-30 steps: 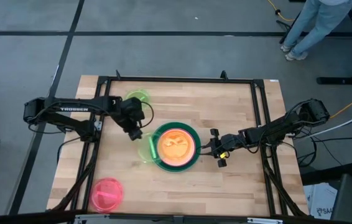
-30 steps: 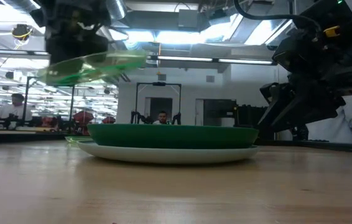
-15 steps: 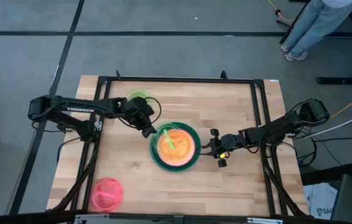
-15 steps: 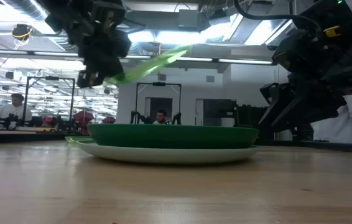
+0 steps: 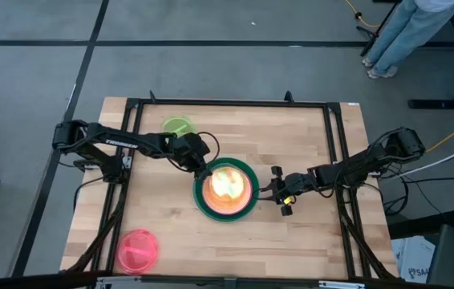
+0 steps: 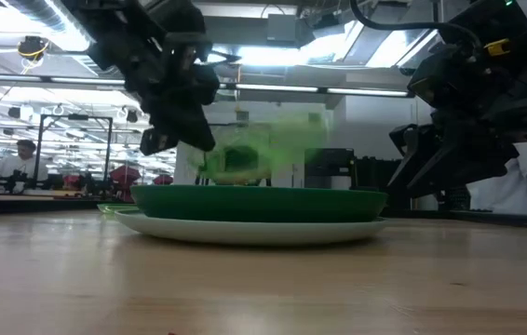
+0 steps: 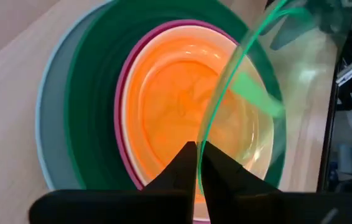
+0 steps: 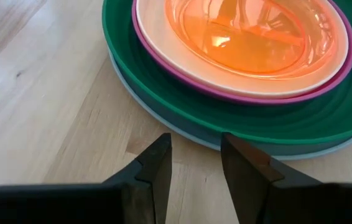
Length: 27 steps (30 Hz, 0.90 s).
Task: Stack plastic plates
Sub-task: Stack the bottom light green plate on top of the orange plate, then stack the light green plate on top of the light green plate
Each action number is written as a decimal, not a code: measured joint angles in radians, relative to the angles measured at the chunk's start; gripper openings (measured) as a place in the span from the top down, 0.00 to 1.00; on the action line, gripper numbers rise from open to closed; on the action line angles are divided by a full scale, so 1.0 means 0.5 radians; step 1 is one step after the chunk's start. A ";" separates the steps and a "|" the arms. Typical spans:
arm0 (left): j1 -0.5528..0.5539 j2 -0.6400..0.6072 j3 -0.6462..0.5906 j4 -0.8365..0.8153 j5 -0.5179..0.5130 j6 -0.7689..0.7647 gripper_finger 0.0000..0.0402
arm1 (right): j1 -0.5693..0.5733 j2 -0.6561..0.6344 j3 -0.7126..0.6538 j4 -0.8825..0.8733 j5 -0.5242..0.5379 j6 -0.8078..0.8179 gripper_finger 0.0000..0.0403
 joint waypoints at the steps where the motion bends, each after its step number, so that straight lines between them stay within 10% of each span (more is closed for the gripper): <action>1: 0.000 0.014 0.000 0.008 0.001 0.005 0.95 | 0.000 0.000 0.000 0.000 0.000 0.001 0.67; 27: 0.095 -0.016 -0.003 -0.081 -0.113 0.204 0.74 | 0.001 0.000 0.000 -0.006 -0.001 0.046 0.67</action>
